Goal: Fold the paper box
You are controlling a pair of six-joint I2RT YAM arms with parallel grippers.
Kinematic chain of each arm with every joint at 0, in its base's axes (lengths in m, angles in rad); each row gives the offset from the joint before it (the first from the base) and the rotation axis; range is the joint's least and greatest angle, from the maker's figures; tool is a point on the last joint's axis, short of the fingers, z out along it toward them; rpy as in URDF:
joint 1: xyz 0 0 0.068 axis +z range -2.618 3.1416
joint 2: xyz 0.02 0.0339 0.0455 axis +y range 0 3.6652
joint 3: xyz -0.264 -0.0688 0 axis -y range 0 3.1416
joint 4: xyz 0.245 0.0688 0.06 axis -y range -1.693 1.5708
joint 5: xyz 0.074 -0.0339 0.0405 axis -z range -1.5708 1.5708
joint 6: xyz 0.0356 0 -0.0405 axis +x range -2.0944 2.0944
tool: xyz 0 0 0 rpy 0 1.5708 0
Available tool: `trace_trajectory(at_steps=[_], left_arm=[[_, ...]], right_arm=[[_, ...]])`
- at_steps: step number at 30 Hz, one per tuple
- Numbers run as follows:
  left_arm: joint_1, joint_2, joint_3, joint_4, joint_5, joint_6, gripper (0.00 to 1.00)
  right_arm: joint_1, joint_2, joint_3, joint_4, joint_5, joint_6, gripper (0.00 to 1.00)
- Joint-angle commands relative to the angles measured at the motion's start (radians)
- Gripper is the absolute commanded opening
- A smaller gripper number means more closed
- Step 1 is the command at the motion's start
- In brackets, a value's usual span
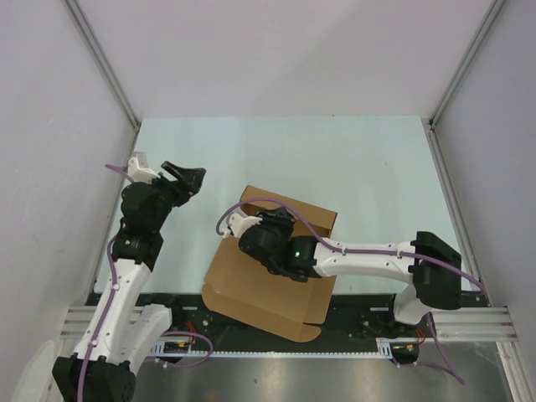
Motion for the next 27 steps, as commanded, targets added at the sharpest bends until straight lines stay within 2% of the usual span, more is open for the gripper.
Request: trace_trajectory(at_steps=[1,9,12,13,17,20,23,24,26,27], left_arm=[[0.012,-0.012,0.042,-0.054,-0.057,0.020,0.77],[0.012,0.003,0.079,-0.057,-0.051,0.026,0.77],[0.012,0.007,0.088,-0.059,-0.051,0.029,0.77],[0.012,0.007,0.094,-0.063,-0.055,0.030,0.77],[0.015,0.014,0.131,-0.082,-0.096,0.061,0.77],[0.055,0.046,0.231,-0.135,-0.126,0.087,0.78],[0.070,0.092,0.349,-0.172,-0.126,0.098,0.78],[0.072,0.099,0.387,-0.174,-0.126,0.093,0.78],[0.075,0.114,0.412,-0.165,-0.126,0.078,0.78],[0.075,0.117,0.429,-0.154,-0.121,0.073,0.78]], right_arm=[[-0.023,0.023,0.059,0.068,0.055,-0.079,0.35],[-0.049,0.058,0.074,0.078,0.091,-0.108,0.18],[-0.052,0.060,0.077,0.073,0.098,-0.107,0.09],[-0.053,0.058,0.077,0.073,0.103,-0.102,0.01],[-0.089,0.037,0.103,0.043,0.100,-0.061,0.00],[-0.136,0.015,0.132,-0.002,0.103,-0.024,0.00],[-0.239,-0.011,0.230,-0.137,0.050,0.120,0.00],[-0.298,-0.015,0.306,-0.231,0.028,0.167,0.00],[-0.372,-0.017,0.385,-0.327,-0.062,0.266,0.00],[-0.447,-0.020,0.413,-0.396,-0.137,0.345,0.00]])
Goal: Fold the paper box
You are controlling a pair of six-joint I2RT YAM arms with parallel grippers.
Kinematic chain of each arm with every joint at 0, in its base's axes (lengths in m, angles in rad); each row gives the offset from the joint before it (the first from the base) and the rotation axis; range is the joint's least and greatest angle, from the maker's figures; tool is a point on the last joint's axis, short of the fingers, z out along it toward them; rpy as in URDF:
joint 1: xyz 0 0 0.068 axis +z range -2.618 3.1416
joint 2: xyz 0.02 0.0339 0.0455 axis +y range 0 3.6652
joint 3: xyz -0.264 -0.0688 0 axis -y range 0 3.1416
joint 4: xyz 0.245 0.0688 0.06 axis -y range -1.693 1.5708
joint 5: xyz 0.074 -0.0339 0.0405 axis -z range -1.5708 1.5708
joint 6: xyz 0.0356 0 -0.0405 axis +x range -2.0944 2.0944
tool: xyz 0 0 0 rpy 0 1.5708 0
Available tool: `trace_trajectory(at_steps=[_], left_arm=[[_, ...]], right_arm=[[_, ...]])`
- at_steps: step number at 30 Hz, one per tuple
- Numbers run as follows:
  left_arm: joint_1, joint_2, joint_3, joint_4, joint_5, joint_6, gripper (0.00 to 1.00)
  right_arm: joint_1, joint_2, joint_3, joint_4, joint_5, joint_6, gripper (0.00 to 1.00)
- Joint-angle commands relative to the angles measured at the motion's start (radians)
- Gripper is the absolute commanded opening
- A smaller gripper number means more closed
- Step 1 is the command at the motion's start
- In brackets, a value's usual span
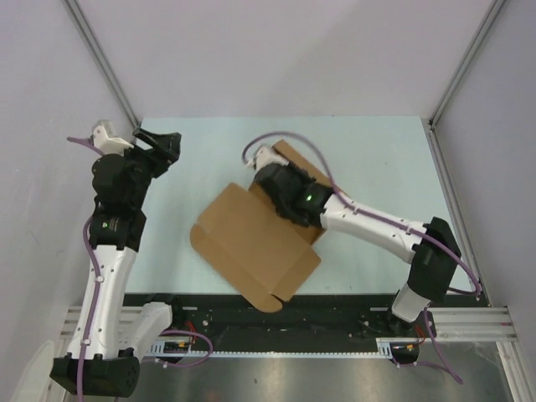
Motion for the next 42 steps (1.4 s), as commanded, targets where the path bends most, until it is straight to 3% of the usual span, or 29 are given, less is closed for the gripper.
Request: trace_trajectory(at_steps=[1,5,6,9,12,19,22,24,25,26,28,31,35,36,42], left_arm=[[0.013,0.019,0.092,0.006,-0.006,0.003,0.78],[0.013,0.021,0.092,0.020,0.008,-0.019,0.78],[0.013,0.019,0.076,0.024,0.018,-0.022,0.78],[0.013,0.013,0.030,0.047,0.053,-0.045,0.78],[0.013,0.004,-0.024,0.079,0.077,-0.079,0.78],[0.010,-0.041,-0.138,0.113,0.107,-0.152,0.77],[0.007,-0.061,-0.182,0.121,0.104,-0.163,0.77],[0.005,-0.068,-0.208,0.122,0.104,-0.166,0.77],[0.001,-0.071,-0.216,0.124,0.104,-0.165,0.77],[-0.001,-0.073,-0.228,0.127,0.103,-0.165,0.77],[-0.004,-0.078,-0.233,0.120,0.104,-0.146,0.77],[-0.007,-0.084,-0.222,0.090,0.097,-0.105,0.77],[-0.021,-0.097,-0.175,0.029,0.069,-0.053,0.78],[-0.033,-0.101,-0.168,0.017,0.049,-0.033,0.78],[-0.054,-0.145,-0.185,-0.054,0.021,-0.005,0.78]], right_arm=[[-0.204,-0.080,0.214,-0.242,-0.178,0.305,0.00],[-0.414,-0.103,0.232,-0.346,-0.401,0.523,0.00],[-0.506,-0.113,0.210,-0.348,-0.531,0.632,0.00],[-0.655,-0.175,0.042,-0.281,-0.813,0.831,0.00],[-0.751,-0.248,-0.159,-0.172,-0.945,0.966,0.00],[-0.662,-0.417,-0.495,0.035,-0.902,1.467,0.00],[-0.587,-0.544,-0.687,0.225,-0.772,1.694,0.00],[-0.489,-0.569,-0.745,0.259,-0.662,1.755,0.00],[-0.466,-0.555,-0.744,0.287,-0.651,1.756,0.00],[-0.446,-0.537,-0.739,0.295,-0.693,1.717,0.25],[-0.418,-0.486,-0.695,0.232,-0.709,1.678,0.57],[-0.379,-0.500,-0.632,0.099,-0.666,1.545,0.73],[-0.369,-0.595,-0.563,-0.038,-0.560,1.340,0.83],[-0.369,-0.610,-0.543,-0.058,-0.536,1.247,0.89],[-0.359,-0.675,-0.457,-0.156,-0.332,1.028,0.91]])
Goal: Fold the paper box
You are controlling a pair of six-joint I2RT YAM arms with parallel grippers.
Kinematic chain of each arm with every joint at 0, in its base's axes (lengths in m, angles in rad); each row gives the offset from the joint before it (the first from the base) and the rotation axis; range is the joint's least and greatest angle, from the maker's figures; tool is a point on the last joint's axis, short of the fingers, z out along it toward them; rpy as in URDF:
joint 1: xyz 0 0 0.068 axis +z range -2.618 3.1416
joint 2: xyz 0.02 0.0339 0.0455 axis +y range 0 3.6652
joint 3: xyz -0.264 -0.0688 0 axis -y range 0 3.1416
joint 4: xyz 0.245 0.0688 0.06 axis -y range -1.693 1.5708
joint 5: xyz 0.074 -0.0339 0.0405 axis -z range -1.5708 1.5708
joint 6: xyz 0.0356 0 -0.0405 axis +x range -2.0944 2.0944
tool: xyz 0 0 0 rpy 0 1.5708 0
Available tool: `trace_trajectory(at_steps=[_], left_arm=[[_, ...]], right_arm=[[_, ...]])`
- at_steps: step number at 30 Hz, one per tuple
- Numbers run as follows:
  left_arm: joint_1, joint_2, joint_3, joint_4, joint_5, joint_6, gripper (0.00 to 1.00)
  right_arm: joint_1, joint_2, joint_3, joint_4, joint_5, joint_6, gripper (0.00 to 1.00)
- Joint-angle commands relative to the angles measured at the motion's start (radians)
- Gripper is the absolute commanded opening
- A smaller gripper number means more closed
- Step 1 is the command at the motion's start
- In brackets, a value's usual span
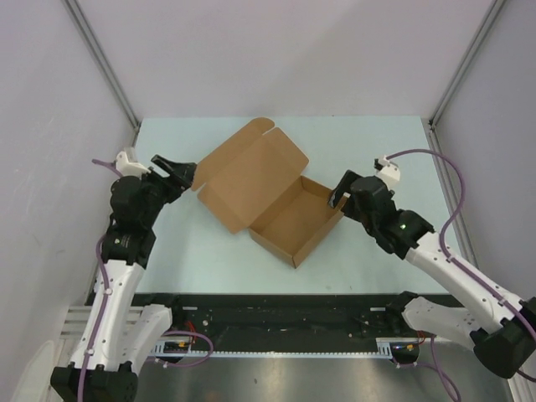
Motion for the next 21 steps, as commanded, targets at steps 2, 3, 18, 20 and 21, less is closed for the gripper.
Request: trace_trajectory(at_steps=[2,3,18,20,21], left_arm=[[-0.028,-0.066,-0.004,-0.055,-0.029,0.047,0.78],[-0.042,-0.075,-0.018,-0.056,-0.029,0.046,0.77],[-0.202,-0.287,-0.301,-0.043,-0.019,-0.031,0.77],[-0.238,-0.290,-0.345,-0.020,-0.012,-0.054,0.77],[-0.255,-0.290,-0.362,-0.007,-0.012,-0.062,0.77]], right_arm=[[-0.010,-0.023,0.050,0.010,0.246,-0.346,0.91],[-0.024,0.006,0.050,0.067,0.243,-0.415,0.90],[-0.202,0.523,0.149,0.408,-0.218,-0.655,0.87],[-0.187,0.528,0.124,0.403,-0.216,-0.647,0.84],[-0.171,0.531,0.118,0.394,-0.205,-0.642,0.83]])
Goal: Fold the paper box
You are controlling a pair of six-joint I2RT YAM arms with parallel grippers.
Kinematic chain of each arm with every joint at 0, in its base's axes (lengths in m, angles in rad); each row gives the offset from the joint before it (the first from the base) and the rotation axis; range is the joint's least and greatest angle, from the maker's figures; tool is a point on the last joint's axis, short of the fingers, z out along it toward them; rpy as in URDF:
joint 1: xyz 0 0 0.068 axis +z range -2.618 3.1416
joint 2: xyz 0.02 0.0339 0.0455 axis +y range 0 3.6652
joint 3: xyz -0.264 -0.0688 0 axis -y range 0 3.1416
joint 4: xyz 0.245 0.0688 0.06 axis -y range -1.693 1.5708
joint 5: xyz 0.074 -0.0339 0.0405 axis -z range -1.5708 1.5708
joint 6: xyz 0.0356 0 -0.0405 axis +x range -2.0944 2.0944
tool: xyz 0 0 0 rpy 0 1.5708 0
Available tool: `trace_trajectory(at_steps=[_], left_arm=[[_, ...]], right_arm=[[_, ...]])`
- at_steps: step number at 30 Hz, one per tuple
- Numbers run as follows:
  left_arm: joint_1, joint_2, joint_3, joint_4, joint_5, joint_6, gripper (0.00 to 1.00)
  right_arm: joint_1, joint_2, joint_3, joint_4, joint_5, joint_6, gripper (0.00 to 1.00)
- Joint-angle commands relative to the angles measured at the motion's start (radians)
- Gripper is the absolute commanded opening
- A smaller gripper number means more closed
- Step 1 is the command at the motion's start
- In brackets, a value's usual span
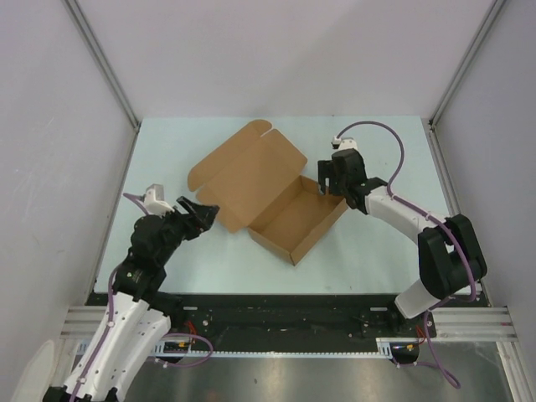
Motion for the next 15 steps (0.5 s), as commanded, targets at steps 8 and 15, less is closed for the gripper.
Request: trace_trajectory(at_steps=[8,15], left_arm=[[-0.320,0.085,-0.156,0.141,-0.134,-0.118,0.77],[-0.385,0.160,-0.165,0.123,-0.213,-0.148,0.79]], right_arm=[[0.091,-0.020,-0.150,0.058,-0.027,0.067,0.62],[0.151,-0.057,-0.266,0.099,0.076,0.114,0.44]])
